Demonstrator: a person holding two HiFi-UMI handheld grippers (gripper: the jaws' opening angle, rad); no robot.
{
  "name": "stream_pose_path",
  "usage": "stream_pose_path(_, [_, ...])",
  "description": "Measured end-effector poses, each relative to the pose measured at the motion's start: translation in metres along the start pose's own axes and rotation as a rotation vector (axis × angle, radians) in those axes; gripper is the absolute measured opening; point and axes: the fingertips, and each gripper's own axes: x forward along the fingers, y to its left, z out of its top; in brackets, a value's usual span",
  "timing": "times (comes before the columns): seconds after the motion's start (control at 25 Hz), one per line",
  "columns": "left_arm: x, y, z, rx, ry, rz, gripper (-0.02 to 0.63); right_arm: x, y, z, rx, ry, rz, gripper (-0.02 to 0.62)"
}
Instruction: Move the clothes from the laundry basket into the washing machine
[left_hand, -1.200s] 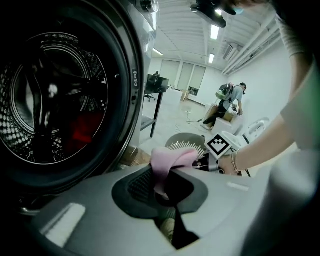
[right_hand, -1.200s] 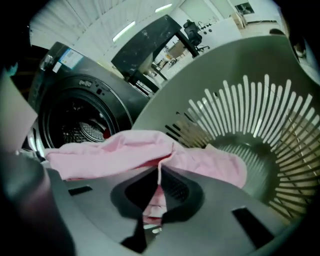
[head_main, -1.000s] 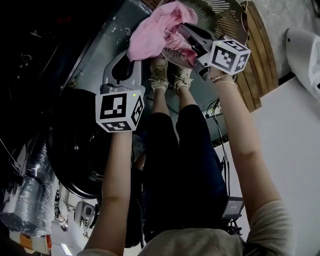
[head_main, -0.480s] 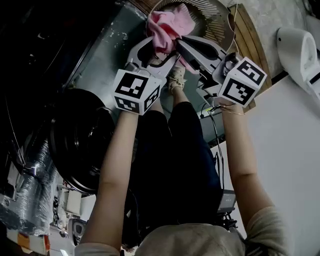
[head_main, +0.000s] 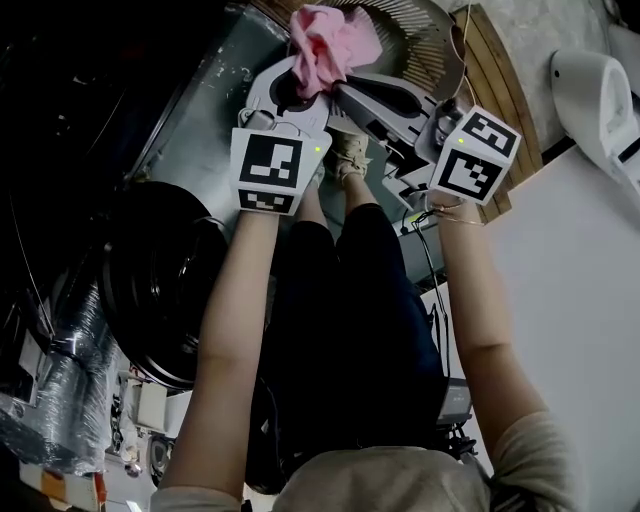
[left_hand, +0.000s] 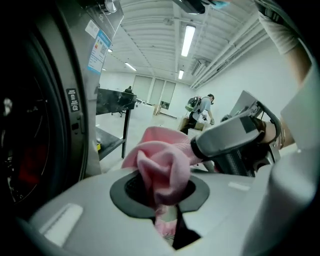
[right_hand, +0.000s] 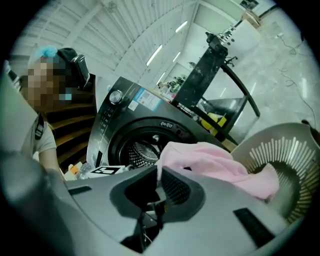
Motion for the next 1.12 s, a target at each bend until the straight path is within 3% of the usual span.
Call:
stream_pose_path(0.12, [-0.017,0.018,-0.009,-0.048,0.005,0.078,0.064,-0.003,-0.013,-0.018,0.021,0.015,-0.027,0.028])
stream_pose_path(0.2, [-0.035,0.033,-0.017,-0.080,0.014,0.124,0.064,-0.004,-0.036,-0.036,0.017,0.044,-0.107,0.034])
stream_pose_path(0.28, [-0.053,0.046,-0.025,-0.101,0.020,0.157,0.064,-0.003,-0.066,-0.056,0.001,0.085,-0.203,0.133])
stream_pose_path(0.52, [-0.086,0.070,-0.046,-0.103,0.052,0.214,0.064,0.017,-0.150,-0.109,0.013,0.209,-0.382,0.239])
stream_pose_path(0.72, [-0.092,0.083,-0.053,-0.084,0.068,0.244,0.065,0.027,-0.202,-0.150,0.076,0.319,-0.452,0.303])
stream_pose_path(0.84, [-0.093,0.085,-0.055,-0.080,0.059,0.250,0.064,0.033,-0.219,-0.179,0.145,0.398,-0.477,0.310])
stream_pose_path(1.0, [-0.093,0.080,-0.060,-0.083,0.054,0.254,0.064,0.051,-0.230,-0.196,0.264,0.415,-0.454,0.304])
stream_pose_path(1.04, [-0.094,0.079,-0.062,-0.085,0.055,0.257,0.066,0.055,-0.229,-0.197,0.304,0.412,-0.444,0.270])
stream_pose_path(1.08, [-0.094,0.078,-0.063,-0.089,0.055,0.260,0.065,0.059,-0.227,-0.195,0.334,0.399,-0.438,0.174])
stream_pose_path(1.12, [-0.095,0.078,-0.064,-0.093,0.055,0.262,0.066,0.061,-0.224,-0.191,0.346,0.379,-0.435,0.038])
